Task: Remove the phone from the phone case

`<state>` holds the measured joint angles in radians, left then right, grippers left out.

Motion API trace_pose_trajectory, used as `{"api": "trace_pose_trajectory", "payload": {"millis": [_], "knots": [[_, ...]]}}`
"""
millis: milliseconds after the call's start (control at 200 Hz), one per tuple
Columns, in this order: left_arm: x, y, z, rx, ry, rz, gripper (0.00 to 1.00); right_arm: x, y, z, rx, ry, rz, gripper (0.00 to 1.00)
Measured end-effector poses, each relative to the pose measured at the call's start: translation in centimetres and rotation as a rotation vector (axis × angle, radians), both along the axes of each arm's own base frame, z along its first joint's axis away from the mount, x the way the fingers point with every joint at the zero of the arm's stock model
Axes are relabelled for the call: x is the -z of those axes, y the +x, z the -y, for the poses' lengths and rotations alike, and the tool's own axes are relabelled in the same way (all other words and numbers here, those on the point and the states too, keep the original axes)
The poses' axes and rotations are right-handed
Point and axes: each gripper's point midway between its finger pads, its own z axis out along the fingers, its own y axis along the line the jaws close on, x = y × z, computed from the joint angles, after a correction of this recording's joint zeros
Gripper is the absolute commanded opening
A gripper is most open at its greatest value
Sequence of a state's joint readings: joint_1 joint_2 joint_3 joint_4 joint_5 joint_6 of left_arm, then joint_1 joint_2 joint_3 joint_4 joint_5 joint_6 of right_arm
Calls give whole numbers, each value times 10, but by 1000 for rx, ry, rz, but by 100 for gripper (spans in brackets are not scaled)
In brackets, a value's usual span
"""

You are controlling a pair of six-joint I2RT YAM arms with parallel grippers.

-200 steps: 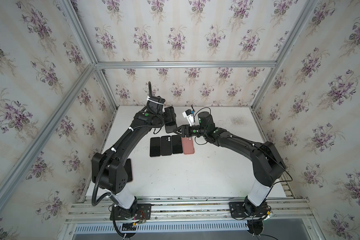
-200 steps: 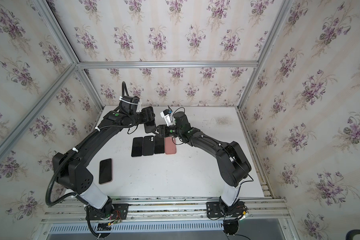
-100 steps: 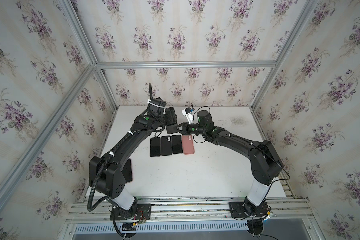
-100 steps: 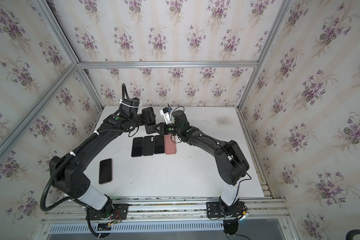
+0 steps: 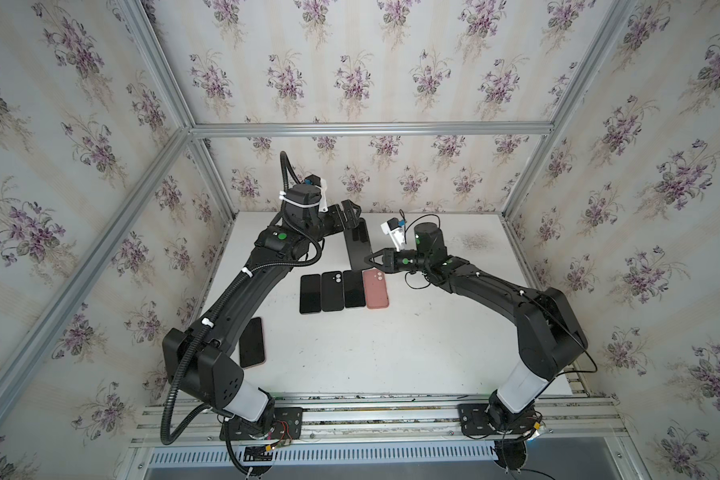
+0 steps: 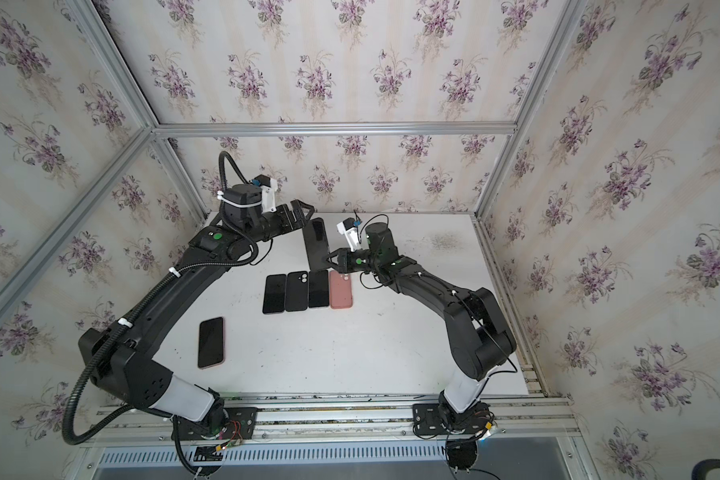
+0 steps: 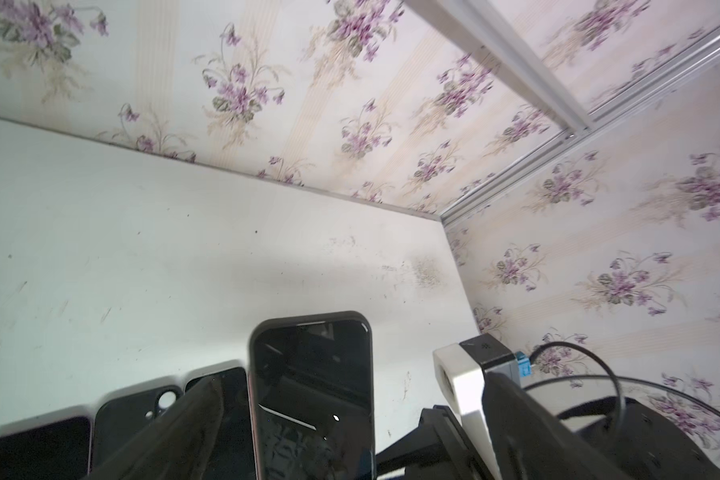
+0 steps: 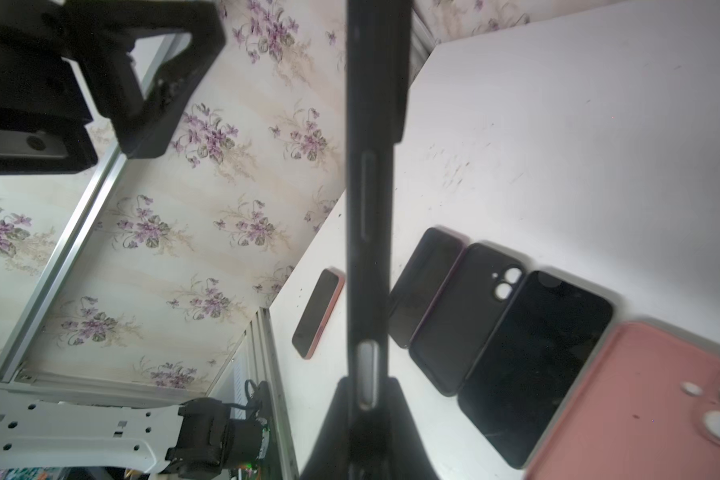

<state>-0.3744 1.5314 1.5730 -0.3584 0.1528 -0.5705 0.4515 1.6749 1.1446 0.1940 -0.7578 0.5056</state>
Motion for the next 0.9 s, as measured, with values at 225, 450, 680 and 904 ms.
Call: {"api": "trace_pose_trajectory", "payload": {"millis": [225,450,680,904], "knots": [[-48,-30,6,210,52,186,100,-4,-11,68,-11,13,171,0],[-32,-71,36,572,180,268,100,-29,-40,82,-192,42,502,0],[16,-91,41,769,296,190,99,-41,-59,78,-342,40,692,0],[22,-113,53,921,301,243,98,-28,-77,75,-423,22,695,0]]}}
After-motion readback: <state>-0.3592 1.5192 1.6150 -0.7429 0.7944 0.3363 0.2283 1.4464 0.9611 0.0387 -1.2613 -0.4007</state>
